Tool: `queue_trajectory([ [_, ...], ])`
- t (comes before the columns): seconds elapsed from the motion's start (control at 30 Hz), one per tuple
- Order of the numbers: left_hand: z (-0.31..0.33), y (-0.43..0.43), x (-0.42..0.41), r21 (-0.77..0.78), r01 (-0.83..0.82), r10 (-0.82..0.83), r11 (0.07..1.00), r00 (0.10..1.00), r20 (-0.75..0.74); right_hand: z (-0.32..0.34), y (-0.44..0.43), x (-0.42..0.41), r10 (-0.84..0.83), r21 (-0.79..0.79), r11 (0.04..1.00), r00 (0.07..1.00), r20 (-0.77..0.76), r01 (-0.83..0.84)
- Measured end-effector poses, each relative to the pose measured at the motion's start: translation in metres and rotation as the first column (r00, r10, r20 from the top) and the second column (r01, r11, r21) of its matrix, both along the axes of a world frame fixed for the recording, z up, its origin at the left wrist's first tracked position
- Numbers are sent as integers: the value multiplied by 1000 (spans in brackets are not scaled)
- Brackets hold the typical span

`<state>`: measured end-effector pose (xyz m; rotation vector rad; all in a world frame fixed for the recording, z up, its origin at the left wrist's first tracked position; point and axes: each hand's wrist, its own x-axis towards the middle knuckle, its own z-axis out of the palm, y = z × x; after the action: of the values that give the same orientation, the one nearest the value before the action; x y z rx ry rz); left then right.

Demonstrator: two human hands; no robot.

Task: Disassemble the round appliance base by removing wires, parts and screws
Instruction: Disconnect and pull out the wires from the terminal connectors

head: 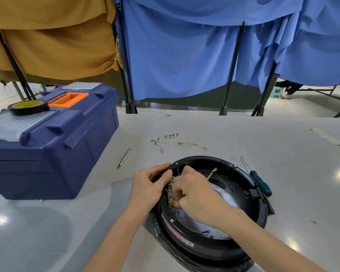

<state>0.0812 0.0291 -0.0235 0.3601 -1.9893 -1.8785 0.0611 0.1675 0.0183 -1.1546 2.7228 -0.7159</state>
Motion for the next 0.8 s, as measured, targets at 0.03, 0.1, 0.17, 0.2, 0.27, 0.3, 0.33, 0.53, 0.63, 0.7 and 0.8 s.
queue_trajectory([
  [0.03, 0, 0, 0, 2, -1, 1, 1000, 1000, -1, -1, 0, 0, 2, -2, 1000, 1000, 2, -2],
  [0.1, 0, 1, 0, 8, 0, 0, 1000, 1000, -6, -2, 0, -1, -3, -11, 1000, 1000, 26, 3],
  [0.17, 1, 1, 1, 11, -1, 2, 1000, 1000, -9, -4, 0, -3, -30, -17, 999, 999, 32, 31],
  [0.2, 1, 1, 1, 11, -2, 2, 1000, 1000, -8, -4, 0, -3, -45, -20, 999, 999, 27, 45],
  [0.27, 1, 1, 0, 8, -1, 1, 1000, 1000, -9, -4, -1, -2, -41, -24, 999, 999, 14, 41],
  [0.3, 1, 1, 0, 9, 0, 0, 1000, 1000, -11, -4, 0, -1, -29, -25, 999, 999, 19, 30],
  [0.33, 1, 1, 0, 9, 1, -1, 1000, 1000, -13, -4, 0, -1, -22, -26, 999, 999, 34, 23],
  [0.53, 0, 0, 0, 10, 2, -1, 1000, 1000, -15, -5, -1, -3, -53, -31, 998, 997, 52, 55],
  [0.63, 0, 1, 0, 15, 6, -5, 1000, 1000, -24, -3, 0, -3, -29, -29, 999, 996, 81, 31],
  [0.7, 0, 0, 0, 12, 6, -6, 1000, 1000, -22, -3, 0, -4, -50, -39, 998, 996, 70, 52],
  [0.8, -1, -1, -1, 7, 10, -9, 1000, 1000, -17, -5, 0, -2, -45, -36, 998, 998, 50, 47],
])
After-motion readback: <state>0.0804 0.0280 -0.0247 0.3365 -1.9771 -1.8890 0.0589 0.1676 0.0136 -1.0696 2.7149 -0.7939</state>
